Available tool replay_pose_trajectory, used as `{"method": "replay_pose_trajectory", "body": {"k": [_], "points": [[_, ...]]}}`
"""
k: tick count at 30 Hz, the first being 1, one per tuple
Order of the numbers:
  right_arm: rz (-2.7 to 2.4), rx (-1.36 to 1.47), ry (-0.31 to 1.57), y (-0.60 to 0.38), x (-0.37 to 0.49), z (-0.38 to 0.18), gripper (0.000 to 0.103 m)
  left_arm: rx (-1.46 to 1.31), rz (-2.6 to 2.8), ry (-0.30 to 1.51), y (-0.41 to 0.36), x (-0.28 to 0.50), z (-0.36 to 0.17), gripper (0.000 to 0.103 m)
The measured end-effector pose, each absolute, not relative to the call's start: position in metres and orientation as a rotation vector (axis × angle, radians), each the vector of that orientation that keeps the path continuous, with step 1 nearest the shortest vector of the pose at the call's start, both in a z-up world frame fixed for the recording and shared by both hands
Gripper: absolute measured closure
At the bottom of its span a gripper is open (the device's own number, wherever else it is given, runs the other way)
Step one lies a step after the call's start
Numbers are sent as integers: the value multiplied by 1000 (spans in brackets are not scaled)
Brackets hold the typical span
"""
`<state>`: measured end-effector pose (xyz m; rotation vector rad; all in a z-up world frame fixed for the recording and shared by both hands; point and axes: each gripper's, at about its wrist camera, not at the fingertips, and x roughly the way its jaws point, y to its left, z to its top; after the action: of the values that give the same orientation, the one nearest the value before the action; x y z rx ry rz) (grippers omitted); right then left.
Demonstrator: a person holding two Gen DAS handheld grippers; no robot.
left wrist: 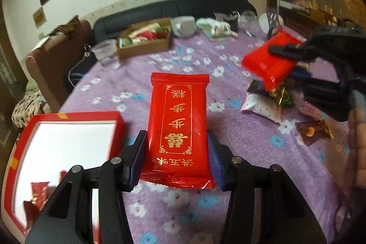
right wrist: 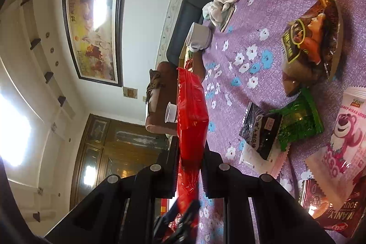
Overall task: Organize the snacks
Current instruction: 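Grasp a long red packet with the left tool while the right tool grasps another, then carry the red packets toward the white tray with both tools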
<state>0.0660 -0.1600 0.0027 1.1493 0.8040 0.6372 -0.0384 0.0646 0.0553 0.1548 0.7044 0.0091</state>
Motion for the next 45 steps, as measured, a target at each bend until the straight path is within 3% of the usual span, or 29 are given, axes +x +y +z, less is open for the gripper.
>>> {"method": "replay_pose_trajectory", "body": {"k": [12, 45], "points": [[641, 951, 796, -136, 55, 19, 86, 111, 48, 615, 95, -79, 87, 54], [710, 893, 808, -118, 46, 23, 85, 67, 173, 547, 138, -109, 95, 54]]}}
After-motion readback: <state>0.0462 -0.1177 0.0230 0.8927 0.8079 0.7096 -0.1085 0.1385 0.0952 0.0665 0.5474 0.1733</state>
